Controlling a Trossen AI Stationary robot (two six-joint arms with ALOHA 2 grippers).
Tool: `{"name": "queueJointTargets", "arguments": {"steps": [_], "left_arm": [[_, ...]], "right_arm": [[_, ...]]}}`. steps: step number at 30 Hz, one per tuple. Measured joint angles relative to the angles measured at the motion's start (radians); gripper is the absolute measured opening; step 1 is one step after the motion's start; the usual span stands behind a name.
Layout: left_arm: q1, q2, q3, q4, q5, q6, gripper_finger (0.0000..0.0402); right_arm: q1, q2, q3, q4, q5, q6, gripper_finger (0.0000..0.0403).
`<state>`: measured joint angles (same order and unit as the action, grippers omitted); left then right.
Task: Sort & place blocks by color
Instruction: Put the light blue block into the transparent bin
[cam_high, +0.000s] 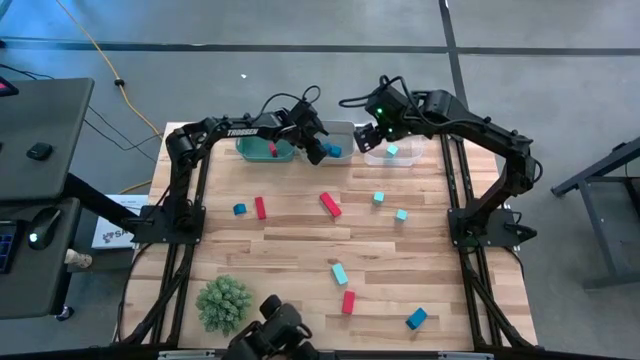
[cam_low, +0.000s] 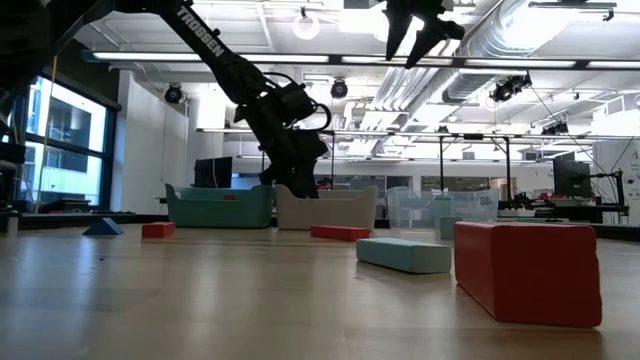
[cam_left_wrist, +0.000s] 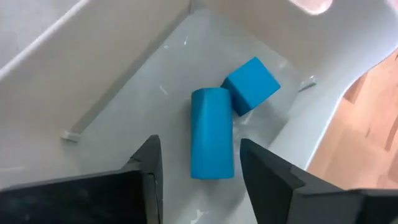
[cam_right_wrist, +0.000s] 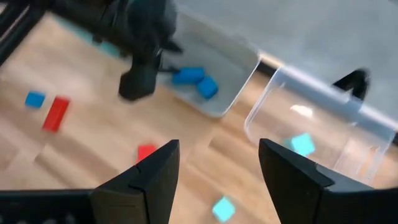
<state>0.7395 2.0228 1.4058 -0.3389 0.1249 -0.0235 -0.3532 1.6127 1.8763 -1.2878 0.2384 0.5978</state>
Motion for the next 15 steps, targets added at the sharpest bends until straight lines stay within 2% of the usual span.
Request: {"name": "queueJointTargets", "arguments": {"steps": [3, 7, 15], "left_arm": [[0.000, -0.001, 0.054, -0.038, -0.001, 0.000, 0.0135], [0.000, -0.001, 0.148, -0.107, -0.001, 0.002, 0.0134], [-0.001, -0.002, 0.356, -0.314, -0.001, 0.108, 0.0132]], "right_arm": [[0.000, 0.000, 0.000, -0.046, -0.057, 0.009, 0.0209], [0.017, 0.003, 0.000, -0.114, -0.068, 0.027, 0.0209], [0.064, 0.005, -0.002, -0.172, -0.119, -0.008, 0.0209]]}}
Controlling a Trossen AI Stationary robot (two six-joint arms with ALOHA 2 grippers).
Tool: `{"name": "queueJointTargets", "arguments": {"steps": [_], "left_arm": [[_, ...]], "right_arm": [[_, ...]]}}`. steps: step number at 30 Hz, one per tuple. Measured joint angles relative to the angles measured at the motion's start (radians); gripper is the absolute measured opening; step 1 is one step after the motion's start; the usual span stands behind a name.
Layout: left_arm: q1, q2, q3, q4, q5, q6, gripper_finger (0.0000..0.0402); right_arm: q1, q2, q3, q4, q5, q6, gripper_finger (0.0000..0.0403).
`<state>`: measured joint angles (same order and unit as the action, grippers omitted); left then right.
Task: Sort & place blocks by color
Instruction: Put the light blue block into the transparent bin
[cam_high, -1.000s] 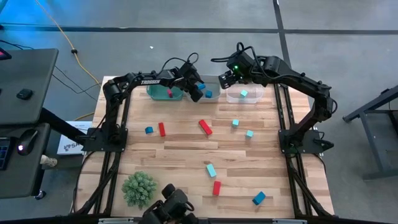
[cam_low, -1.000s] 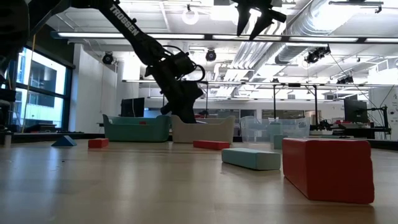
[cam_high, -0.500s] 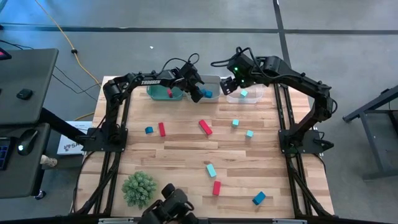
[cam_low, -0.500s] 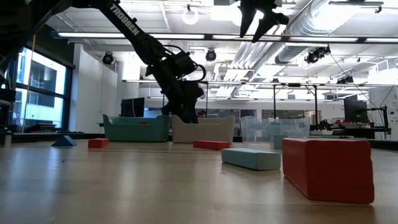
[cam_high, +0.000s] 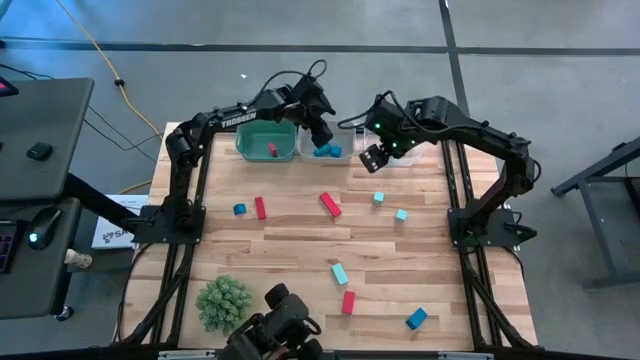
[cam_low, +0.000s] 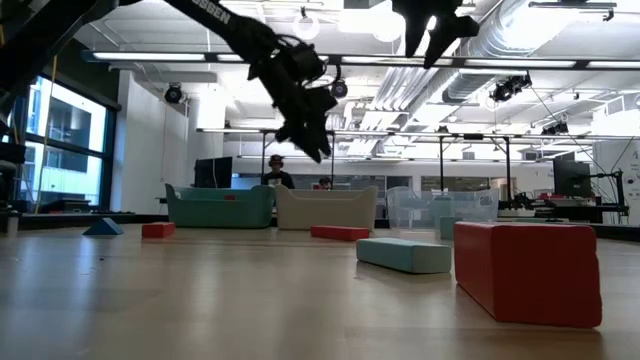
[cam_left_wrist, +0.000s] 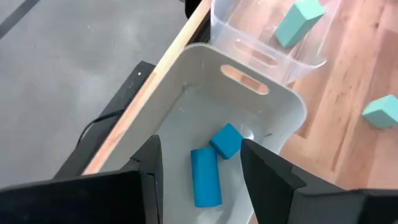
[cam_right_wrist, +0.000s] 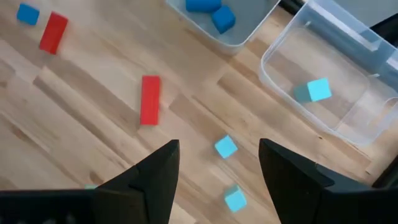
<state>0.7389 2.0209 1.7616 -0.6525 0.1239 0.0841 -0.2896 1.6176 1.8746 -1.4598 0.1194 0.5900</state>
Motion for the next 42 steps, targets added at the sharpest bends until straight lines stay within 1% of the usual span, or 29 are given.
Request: {"name": "queueJointTargets", "arguments": {"steps": [3, 6, 8, 13, 16, 19, 22, 28, 35, 42], "left_arm": [[0.000, 0.000, 0.065, -0.068, 0.000, 0.006, 0.0132], [0.000, -0.004, 0.121, -0.138, 0.000, 0.030, 0.0132], [0.001, -0.020, 0.139, -0.165, -0.003, 0.053, 0.0131], [0.001, -0.092, 0.141, -0.172, -0.004, 0.077, 0.0131], [0.008, -0.132, 0.141, -0.175, -0.003, 0.077, 0.0131], [0.016, -0.172, 0.141, -0.188, -0.004, 0.077, 0.0131], [0.020, -0.204, 0.141, -0.205, -0.004, 0.077, 0.0131], [0.041, -0.246, 0.141, -0.256, -0.004, 0.085, 0.0131], [0.059, -0.277, 0.141, -0.404, -0.004, 0.077, 0.0131], [0.052, -0.293, 0.141, -0.500, -0.004, 0.064, 0.0131]], "right_arm": [[0.011, 0.001, -0.036, 0.006, -0.017, -0.013, 0.0209], [0.011, 0.002, -0.124, 0.020, -0.056, -0.033, 0.0209], [0.011, 0.003, -0.189, 0.035, -0.060, -0.043, 0.0209], [0.011, 0.003, -0.322, 0.138, -0.080, -0.075, 0.0209], [0.011, 0.003, -0.390, 0.208, -0.104, -0.097, 0.0209], [0.011, 0.003, -0.447, 0.256, -0.104, -0.101, 0.0209], [0.011, 0.003, -0.492, 0.275, -0.103, -0.125, 0.0209], [0.011, 0.003, -0.573, 0.360, -0.106, -0.251, 0.0209], [0.011, 0.003, -0.678, 0.451, -0.139, -0.347, 0.0209], [0.011, 0.003, -0.713, 0.481, -0.128, -0.451, 0.0215]]}}
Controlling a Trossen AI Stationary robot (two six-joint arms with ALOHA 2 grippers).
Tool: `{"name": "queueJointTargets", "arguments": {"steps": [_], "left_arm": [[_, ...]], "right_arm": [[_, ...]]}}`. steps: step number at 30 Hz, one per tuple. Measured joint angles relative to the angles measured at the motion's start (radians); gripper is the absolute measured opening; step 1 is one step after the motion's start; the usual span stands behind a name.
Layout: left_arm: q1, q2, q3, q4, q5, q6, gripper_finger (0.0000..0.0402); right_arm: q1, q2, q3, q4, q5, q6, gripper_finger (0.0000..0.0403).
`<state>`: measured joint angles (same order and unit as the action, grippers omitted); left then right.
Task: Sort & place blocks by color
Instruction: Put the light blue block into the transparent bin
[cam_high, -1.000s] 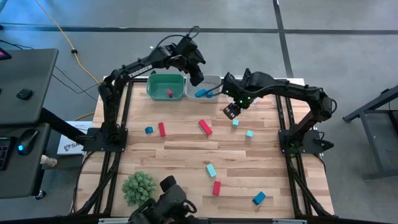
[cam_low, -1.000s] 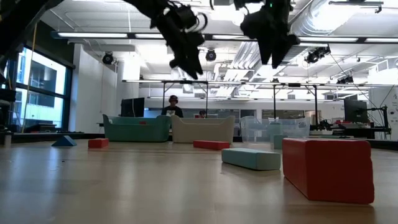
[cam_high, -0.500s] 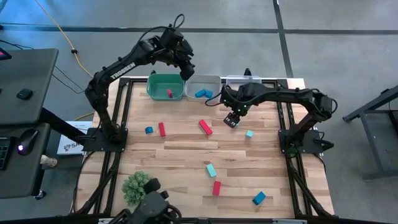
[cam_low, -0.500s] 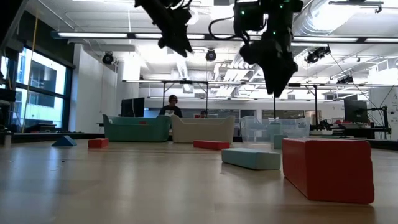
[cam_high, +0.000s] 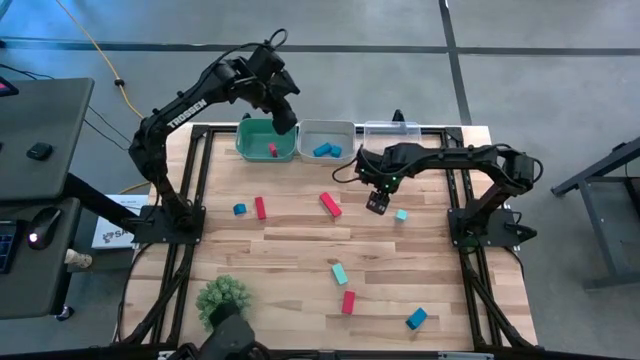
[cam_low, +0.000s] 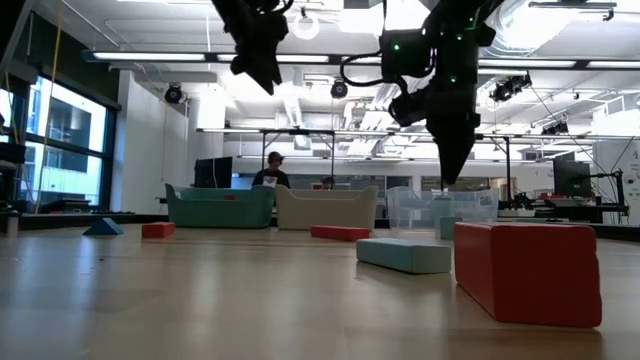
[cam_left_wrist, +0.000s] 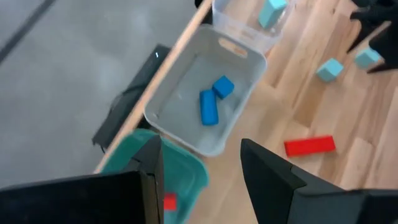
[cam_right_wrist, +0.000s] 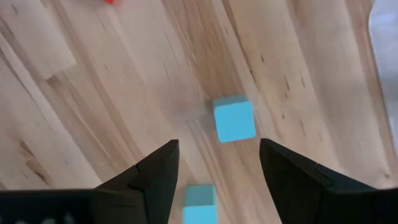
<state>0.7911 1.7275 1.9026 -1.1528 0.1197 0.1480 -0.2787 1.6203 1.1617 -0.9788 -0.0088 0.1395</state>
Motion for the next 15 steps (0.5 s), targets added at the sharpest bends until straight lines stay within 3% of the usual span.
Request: {"name": "queueJointTargets", "arguments": {"steps": [7, 15], "left_arm": [[-0.020, 0.000, 0.000, -0.081, 0.003, -0.005, 0.0131], [-0.029, 0.000, 0.000, -0.083, 0.004, 0.012, 0.0131]], "right_arm": [[-0.002, 0.038, 0.000, 0.025, -0.010, -0.120, 0.0249], [-0.003, 0.108, 0.000, 0.034, 0.036, -0.159, 0.0252]]}}
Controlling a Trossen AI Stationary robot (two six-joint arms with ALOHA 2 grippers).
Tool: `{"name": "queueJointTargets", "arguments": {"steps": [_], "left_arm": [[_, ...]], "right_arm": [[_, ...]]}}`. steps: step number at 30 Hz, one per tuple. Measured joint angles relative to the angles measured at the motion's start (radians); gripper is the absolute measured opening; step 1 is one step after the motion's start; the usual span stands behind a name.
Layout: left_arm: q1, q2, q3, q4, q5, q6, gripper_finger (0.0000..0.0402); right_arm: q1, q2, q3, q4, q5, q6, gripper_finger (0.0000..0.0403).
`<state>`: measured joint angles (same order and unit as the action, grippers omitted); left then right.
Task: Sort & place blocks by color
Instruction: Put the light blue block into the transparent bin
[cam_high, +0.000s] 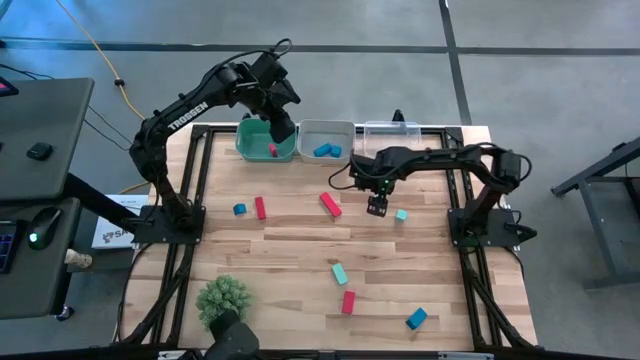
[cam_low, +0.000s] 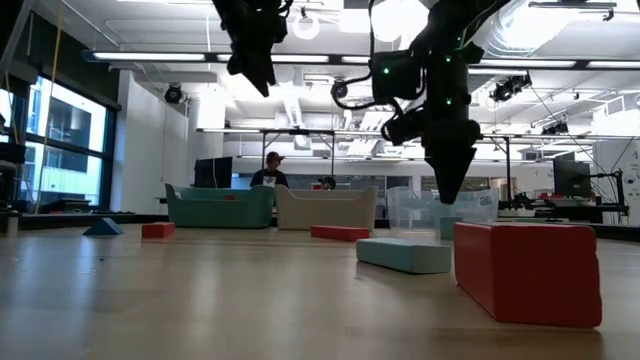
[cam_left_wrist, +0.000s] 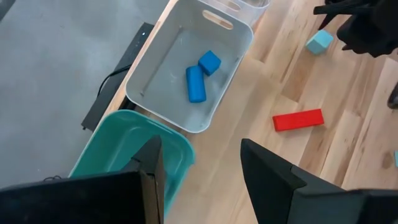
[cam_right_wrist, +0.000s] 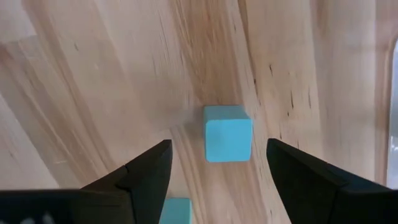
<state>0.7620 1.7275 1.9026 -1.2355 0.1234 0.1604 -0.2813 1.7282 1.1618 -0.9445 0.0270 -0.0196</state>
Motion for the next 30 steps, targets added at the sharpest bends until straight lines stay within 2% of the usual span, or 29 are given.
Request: {"name": "queueJointTargets", "arguments": {"steps": [6, 22, 26, 30], "left_arm": [[0.000, 0.000, 0.000, 0.000, 0.000, 0.012, 0.0131], [0.000, 0.000, -0.001, 0.001, -0.004, 0.034, 0.0131], [0.000, 0.000, -0.001, 0.001, -0.004, 0.045, 0.0131], [0.000, 0.000, -0.001, 0.002, -0.004, 0.053, 0.0131]], "right_arm": [[-0.004, 0.045, 0.000, 0.001, 0.032, 0.017, 0.0252], [-0.020, 0.135, 0.000, 0.038, 0.024, 0.039, 0.0247], [-0.020, 0.138, 0.000, 0.049, 0.024, 0.066, 0.0210], [-0.020, 0.138, 0.000, 0.046, 0.013, 0.092, 0.0140]]}}
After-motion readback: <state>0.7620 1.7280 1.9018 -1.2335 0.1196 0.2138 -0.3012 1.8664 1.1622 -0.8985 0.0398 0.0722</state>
